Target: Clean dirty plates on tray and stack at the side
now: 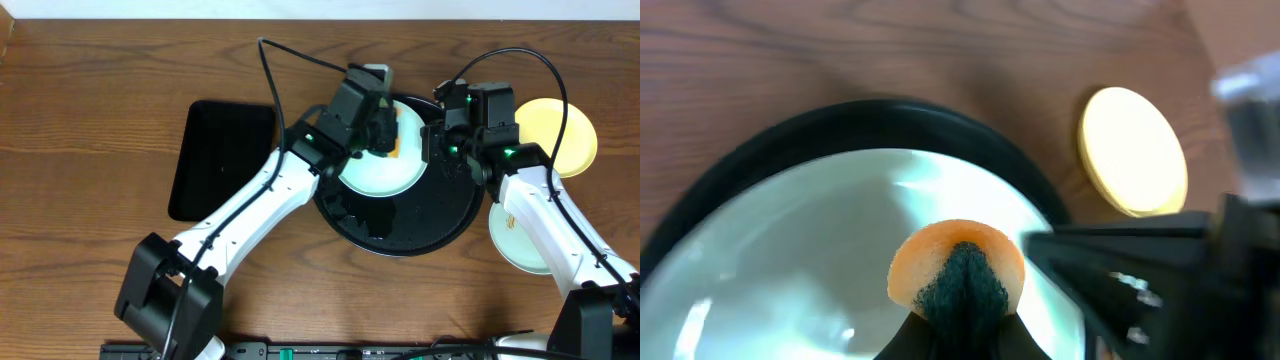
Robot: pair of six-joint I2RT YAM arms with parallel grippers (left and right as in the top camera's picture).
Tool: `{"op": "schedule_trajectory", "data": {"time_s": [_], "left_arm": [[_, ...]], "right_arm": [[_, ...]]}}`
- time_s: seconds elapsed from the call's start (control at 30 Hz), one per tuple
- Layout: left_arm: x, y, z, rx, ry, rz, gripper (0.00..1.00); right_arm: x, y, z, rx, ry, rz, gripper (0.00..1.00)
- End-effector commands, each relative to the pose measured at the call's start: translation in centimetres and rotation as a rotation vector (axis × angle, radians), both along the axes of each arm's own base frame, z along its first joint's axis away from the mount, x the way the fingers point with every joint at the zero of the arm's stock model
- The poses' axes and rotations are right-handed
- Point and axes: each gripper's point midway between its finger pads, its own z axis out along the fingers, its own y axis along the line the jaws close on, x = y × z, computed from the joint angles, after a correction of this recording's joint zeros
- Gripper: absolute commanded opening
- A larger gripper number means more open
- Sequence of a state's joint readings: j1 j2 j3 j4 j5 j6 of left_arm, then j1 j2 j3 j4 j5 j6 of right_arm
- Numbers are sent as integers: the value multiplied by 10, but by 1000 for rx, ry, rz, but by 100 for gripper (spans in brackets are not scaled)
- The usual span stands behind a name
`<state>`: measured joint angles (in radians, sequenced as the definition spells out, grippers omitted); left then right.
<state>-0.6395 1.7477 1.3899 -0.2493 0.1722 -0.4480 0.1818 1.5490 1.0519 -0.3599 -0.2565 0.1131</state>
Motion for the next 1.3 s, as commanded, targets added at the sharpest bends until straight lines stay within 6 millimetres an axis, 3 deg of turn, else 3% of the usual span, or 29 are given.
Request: {"op": "schedule_trajectory", "data": {"time_s": [0.0,0.77,1.13,1.27], "left_arm": [[9,14,1,19,-4,37,7],[-15,-1,-5,-70,127,-52,7],[-19,2,-18,-56,145,-49,7],[-12,8,-19,-38,121,-15,7]], "right_arm": [[1,1,3,-24,-19,9,1],[5,-8,3,-67,-33,-21,1],[3,1,2,-103,-45,1,1],[3,3,2,-111,-48,4,1]]}}
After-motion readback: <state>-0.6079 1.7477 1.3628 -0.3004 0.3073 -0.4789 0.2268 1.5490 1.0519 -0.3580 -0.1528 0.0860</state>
